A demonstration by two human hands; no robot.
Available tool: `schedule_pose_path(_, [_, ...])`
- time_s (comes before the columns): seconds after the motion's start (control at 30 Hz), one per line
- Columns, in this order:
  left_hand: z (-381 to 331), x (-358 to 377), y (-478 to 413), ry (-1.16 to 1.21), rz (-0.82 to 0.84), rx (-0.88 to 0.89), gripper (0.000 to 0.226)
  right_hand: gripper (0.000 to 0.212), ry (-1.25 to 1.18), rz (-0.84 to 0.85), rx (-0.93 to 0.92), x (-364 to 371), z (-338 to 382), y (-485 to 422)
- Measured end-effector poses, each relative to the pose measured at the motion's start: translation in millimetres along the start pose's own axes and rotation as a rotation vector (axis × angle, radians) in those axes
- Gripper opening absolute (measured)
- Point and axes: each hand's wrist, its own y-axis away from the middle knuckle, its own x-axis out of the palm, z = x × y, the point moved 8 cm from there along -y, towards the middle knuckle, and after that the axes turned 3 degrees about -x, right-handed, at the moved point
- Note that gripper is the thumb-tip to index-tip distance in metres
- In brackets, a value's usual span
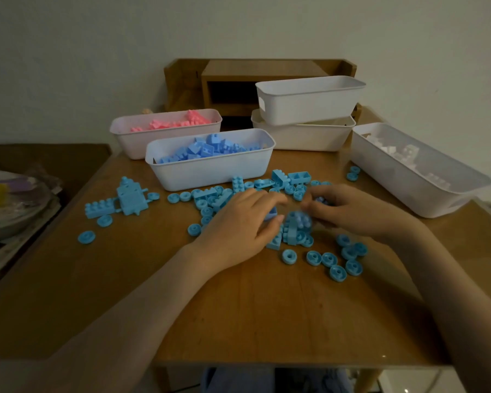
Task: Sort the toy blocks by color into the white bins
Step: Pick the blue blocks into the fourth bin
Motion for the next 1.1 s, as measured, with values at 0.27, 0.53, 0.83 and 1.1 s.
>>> schedule_pose_path(0.27, [-6.2, -2.1, 0.4, 0.179, 0.001, -0.051, 0.041, 0.037, -0.573, -0.003, -0.069, 16.8, 16.2, -8.2])
schedule_pose_path(0.53, [-0.8, -14.0, -1.5, 0.023, -0.191, -0.028, 0.027, 0.063, -0.923, -0.004, 0.109, 24.0, -1.8, -15.3])
schedule_pose_path(0.83, [13.9, -9.8, -0.5, -0.104, -0.175, -0.142, 0.032, 0.040, -1.119, 0.028, 0.087, 17.8, -2.9, -13.5])
schedule_pose_path(1.1, [15.3, -7.8, 0.3, -0.136, -0.134, -0.175, 0.024, 0.029, -0.874, 0.002, 0.107, 17.8, -7.8, -12.9])
